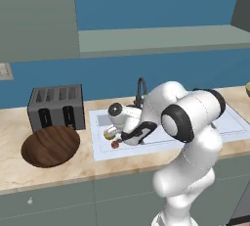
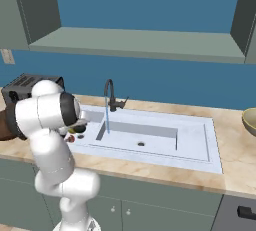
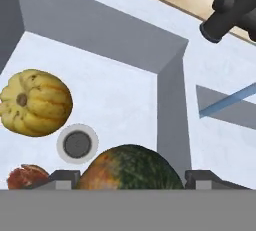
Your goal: Pick the squashs from the sink and place them in one bowl. Place the mushroom in the other bowl. Then turn off the sink faucet.
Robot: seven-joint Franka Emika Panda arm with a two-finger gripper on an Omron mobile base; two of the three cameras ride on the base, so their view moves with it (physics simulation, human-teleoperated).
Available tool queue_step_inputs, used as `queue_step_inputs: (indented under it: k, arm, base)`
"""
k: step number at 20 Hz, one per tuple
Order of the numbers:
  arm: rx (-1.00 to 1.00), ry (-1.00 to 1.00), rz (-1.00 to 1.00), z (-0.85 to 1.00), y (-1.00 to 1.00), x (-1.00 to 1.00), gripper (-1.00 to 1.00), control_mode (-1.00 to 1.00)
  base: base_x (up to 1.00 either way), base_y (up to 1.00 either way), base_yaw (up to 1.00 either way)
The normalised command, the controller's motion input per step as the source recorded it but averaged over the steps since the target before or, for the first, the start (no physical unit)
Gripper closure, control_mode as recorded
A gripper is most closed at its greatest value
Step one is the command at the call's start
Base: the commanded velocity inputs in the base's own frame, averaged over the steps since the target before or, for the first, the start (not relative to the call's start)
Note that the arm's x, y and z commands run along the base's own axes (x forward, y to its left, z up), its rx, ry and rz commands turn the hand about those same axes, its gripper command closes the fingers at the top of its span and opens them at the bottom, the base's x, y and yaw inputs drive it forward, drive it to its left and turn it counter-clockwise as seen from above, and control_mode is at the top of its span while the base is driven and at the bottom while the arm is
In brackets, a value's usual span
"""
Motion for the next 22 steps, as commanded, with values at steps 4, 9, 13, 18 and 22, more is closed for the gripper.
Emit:
queue_step_inputs:
  k: [4, 9, 13, 18, 22]
  arm:
    - [0.0, -0.06, 0.0, 1.0, 0.13, -0.24, 1.0, -1.0]
    - [0.05, 0.14, 0.0, 1.0, 0.01, -0.21, 1.0, -1.0]
    - [0.04, 0.26, 0.0, 1.0, 0.01, -0.01, 1.0, -1.0]
    - [0.0, 0.23, 0.02, 0.89, 0.08, -0.04, 1.0, -1.0]
    - [0.01, -0.02, 0.0, 0.0, 0.0, -0.03, 1.0, -1.0]
  base:
    - [0.0, 0.0, 0.0]
    - [0.0, 0.0, 0.0]
    - [0.0, 0.0, 0.0]
    - [0.0, 0.0, 0.0]
    - [0.0, 0.0, 0.0]
